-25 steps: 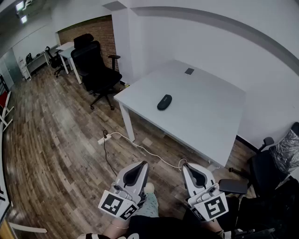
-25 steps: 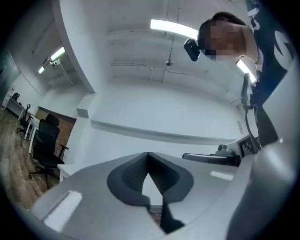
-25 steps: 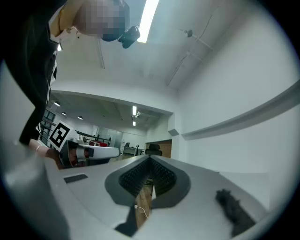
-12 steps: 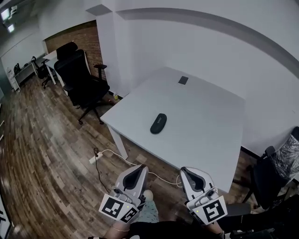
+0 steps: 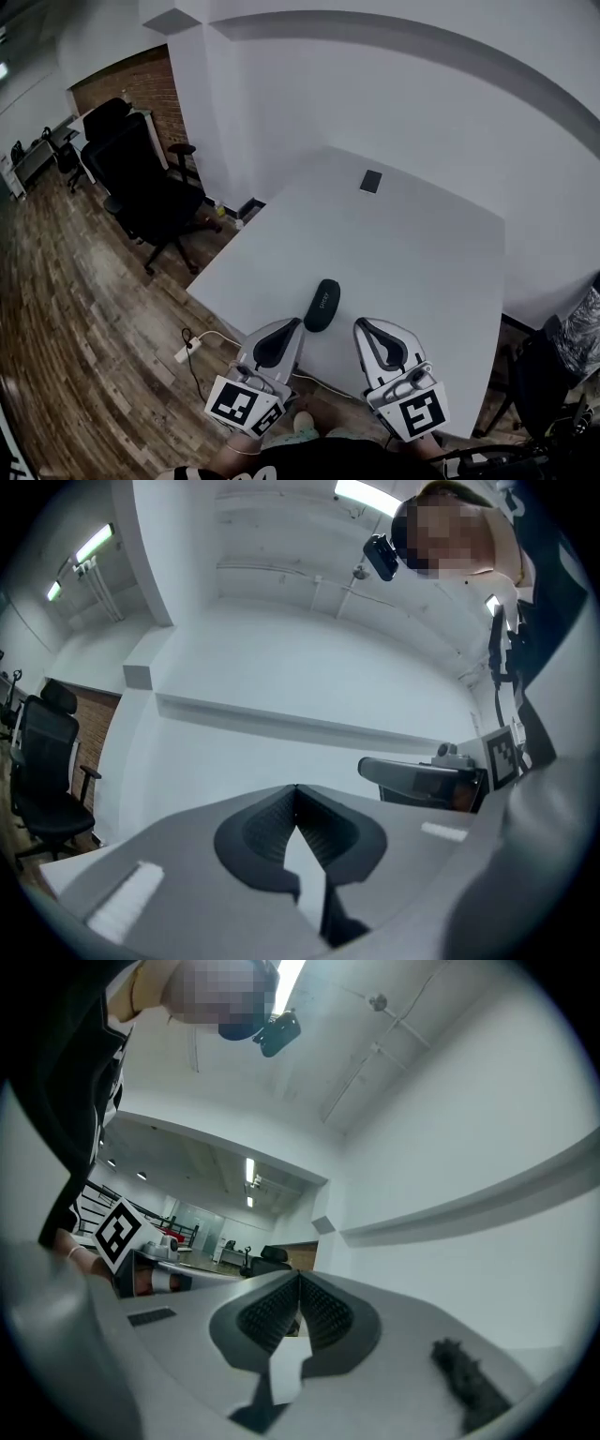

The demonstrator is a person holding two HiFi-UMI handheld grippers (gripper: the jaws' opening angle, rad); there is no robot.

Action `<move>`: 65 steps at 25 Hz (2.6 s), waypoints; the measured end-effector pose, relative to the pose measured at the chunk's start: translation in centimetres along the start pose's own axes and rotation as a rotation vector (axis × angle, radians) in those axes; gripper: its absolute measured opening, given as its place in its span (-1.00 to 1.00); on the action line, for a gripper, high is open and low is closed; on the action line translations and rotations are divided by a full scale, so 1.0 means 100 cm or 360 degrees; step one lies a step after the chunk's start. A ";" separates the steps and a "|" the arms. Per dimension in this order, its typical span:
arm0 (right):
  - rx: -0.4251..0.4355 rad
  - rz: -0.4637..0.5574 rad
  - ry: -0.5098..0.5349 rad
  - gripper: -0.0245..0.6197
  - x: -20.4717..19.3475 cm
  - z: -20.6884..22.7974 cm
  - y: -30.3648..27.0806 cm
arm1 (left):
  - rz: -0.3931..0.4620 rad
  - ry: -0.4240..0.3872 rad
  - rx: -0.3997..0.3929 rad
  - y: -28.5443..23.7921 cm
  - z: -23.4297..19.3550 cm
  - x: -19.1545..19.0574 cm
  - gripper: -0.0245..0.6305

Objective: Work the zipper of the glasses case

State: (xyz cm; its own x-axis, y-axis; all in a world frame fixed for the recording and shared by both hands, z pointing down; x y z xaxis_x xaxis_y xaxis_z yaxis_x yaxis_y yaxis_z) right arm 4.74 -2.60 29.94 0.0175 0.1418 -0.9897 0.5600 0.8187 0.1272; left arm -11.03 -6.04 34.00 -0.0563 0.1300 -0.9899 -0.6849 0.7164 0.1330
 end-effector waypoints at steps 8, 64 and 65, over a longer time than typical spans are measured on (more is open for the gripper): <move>-0.0008 0.0009 0.0000 -0.90 -0.001 0.052 -0.037 | -0.0386 0.0312 -0.0190 -0.084 -0.045 -0.066 -0.16; -0.0138 -0.0110 0.0504 -0.89 -0.012 0.118 -0.045 | -0.0733 -0.0586 -0.1017 -0.188 -0.053 -0.068 -0.05; -0.0135 -0.0130 0.0571 -0.89 -0.012 0.116 -0.049 | -0.0675 -0.0648 -0.1034 -0.185 -0.052 -0.047 -0.05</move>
State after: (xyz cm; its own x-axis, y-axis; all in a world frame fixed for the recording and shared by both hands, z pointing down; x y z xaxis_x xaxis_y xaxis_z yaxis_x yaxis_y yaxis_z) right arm 11.57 -13.22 29.74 -0.3240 0.2474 -0.9131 0.4768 0.8763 0.0683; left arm -1.87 -23.42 35.98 0.4758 0.2645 -0.8389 -0.8746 0.2439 -0.4191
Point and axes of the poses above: the fingertips, and each gripper's own axes: y backward along the fingers, z to its right, x out of its top, the point moved 6 cm from there along y, backward along the fingers, and after that the axes turned 10 degrees about -y, right-handed, at the moved point
